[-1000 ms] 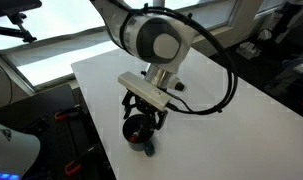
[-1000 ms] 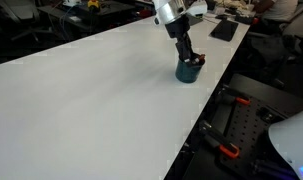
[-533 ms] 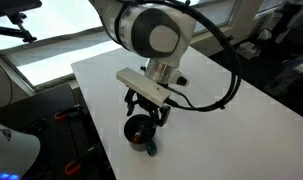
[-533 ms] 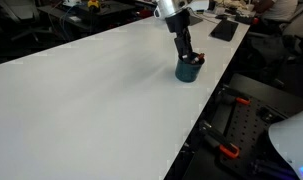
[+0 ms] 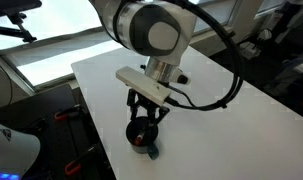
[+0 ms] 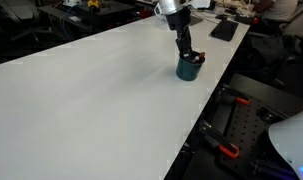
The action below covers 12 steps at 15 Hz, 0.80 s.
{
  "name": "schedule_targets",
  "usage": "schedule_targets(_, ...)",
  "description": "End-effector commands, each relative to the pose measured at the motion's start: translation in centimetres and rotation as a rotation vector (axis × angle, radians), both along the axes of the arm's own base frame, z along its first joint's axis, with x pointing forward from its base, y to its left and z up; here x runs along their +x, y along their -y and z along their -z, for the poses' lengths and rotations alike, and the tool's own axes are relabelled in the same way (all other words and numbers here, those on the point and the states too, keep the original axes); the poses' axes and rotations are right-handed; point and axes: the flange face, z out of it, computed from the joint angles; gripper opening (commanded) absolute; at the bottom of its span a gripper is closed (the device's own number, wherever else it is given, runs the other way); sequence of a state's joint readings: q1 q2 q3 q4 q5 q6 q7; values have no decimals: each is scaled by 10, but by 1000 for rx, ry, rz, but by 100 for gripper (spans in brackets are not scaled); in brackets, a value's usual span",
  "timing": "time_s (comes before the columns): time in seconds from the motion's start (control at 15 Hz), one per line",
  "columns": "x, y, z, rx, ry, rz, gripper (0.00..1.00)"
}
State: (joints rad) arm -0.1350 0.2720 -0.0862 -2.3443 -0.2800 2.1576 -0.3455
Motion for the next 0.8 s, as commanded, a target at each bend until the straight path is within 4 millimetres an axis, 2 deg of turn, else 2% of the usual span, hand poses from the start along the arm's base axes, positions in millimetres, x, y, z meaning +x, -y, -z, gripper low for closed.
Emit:
schedule_targets(0.0, -6, 0, -4, -15, 20, 13, 65)
schedule_targets(0.07, -6, 0, -4, -16, 20, 16, 88)
schedule_targets(0.27, -9, 3, -8, -15, 33, 23, 100)
schedule_targets(0.73, -15, 19, -17, -16, 74, 61, 100)
